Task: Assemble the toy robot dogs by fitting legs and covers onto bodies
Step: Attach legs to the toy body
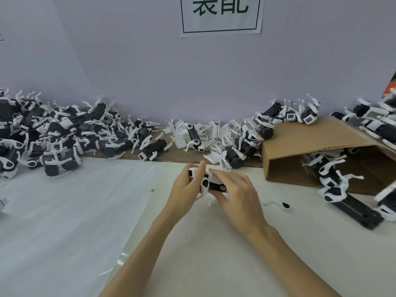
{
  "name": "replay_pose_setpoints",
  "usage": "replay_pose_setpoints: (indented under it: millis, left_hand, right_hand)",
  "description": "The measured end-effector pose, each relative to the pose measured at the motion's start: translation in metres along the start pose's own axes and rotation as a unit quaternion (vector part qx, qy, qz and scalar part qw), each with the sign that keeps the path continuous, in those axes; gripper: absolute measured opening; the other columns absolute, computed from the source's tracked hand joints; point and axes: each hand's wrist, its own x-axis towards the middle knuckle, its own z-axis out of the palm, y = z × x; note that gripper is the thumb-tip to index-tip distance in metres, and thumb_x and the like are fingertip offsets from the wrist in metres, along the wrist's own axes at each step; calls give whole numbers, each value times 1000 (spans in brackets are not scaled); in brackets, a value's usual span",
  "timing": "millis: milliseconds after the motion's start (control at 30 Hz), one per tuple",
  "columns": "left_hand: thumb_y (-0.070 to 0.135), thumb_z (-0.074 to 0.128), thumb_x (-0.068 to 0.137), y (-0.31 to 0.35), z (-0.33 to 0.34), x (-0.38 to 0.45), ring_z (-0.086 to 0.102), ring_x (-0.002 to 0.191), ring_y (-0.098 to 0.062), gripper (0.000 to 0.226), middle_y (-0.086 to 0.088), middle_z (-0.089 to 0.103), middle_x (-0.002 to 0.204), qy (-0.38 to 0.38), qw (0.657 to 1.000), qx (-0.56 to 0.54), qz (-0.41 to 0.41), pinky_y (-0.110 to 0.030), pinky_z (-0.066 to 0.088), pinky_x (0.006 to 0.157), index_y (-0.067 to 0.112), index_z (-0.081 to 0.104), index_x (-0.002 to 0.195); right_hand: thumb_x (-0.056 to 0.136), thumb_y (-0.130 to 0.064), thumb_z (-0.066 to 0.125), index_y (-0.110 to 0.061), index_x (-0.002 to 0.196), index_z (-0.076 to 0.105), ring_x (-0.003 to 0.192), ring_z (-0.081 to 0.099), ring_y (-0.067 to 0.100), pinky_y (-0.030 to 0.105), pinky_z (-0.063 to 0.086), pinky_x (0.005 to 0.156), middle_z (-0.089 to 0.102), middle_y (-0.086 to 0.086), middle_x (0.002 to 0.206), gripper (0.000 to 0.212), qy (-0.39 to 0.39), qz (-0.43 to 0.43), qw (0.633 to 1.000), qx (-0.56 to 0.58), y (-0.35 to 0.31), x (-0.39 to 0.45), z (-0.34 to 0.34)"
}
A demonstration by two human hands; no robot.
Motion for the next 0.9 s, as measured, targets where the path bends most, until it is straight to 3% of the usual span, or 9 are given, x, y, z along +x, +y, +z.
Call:
replay_pose_setpoints:
  millis: [67, 200, 333, 433, 500, 600, 733, 800, 900]
  left_hand:
    - [63, 53, 103, 0, -1, 0, 60, 72, -1, 48, 19, 63, 74, 1, 1000, -12, -20, -21, 46, 73, 18, 67, 97]
    - [66, 54, 101, 3, -3, 0, 57, 68, -10, 54, 12, 59, 69, 3, 1000, 0, -31, -27, 44, 71, 13, 63, 93]
    - [62, 57, 103, 8, -11, -1, 68, 68, -23, 57, -18, 71, 84, -16, 999, 19, -44, -27, 54, 59, 7, 67, 96]
    - [48, 64, 104, 13, -20, -3, 70, 79, -20, 34, -9, 76, 92, -100, 995, -18, -24, -26, 55, 71, 16, 73, 106]
    - [37, 67, 100, 14, -26, -4, 70, 92, -21, 22, -5, 75, 105, -149, 988, -22, 26, -26, 55, 79, 19, 75, 111]
    - [34, 68, 96, 13, -30, -5, 69, 106, -17, 26, 3, 73, 118, -166, 984, -9, 63, -23, 55, 81, 25, 75, 119]
    - [40, 78, 95, 8, -25, -4, 58, 128, -8, 37, 17, 64, 134, -104, 980, 92, 143, -29, 45, 106, 32, 66, 129]
    - [26, 84, 92, 4, -21, -2, 60, 127, -13, 38, 12, 63, 133, -100, 975, 94, 177, -28, 46, 106, 24, 68, 127]
    - [20, 87, 88, 4, -20, -2, 68, 116, -16, 48, 7, 58, 136, -99, 980, 48, 168, -23, 53, 96, 23, 65, 130]
  right_hand:
    - [83, -19, 87, -15, 140, 61, 119, 56, 19, 39, 51, 105, 68, -1, 131, 63, -21, 12, 1000, 9, 2, -2, 2]
    - [74, -14, 93, -13, 122, 72, 102, 52, 12, 37, 55, 91, 75, -3, 109, 52, 37, -28, 998, -37, 2, 1, 4]
    - [86, -25, 84, -22, 128, 64, 113, 57, 12, 32, 48, 99, 65, -8, 123, 46, -41, 32, 998, 37, 2, 0, 3]
    - [103, -44, 59, -34, 134, 59, 120, 60, 17, 45, 53, 100, 61, -3, 131, 33, -201, 179, 908, 321, 1, 1, -8]
    - [106, -46, 50, -34, 121, 67, 102, 65, 25, 41, 54, 91, 69, 1, 111, 26, -248, 213, 869, 372, 8, 6, -18]
    - [100, -43, 65, -29, 100, 72, 78, 61, 12, 29, 47, 73, 67, -9, 84, 15, -248, 183, 885, 349, 18, 8, -26]
    - [77, -41, 91, -36, 108, 63, 97, 64, 8, 27, 54, 83, 68, -12, 101, 42, -119, 161, 946, 255, 17, 5, -20]
    - [70, -40, 95, -28, 109, 62, 101, 56, 5, 31, 45, 93, 64, -18, 103, 52, -66, 58, 986, 140, 15, 3, -14]
    - [72, -41, 93, -17, 116, 66, 110, 55, 14, 39, 40, 101, 65, -12, 110, 57, -17, -10, 997, 70, 17, 3, -13]
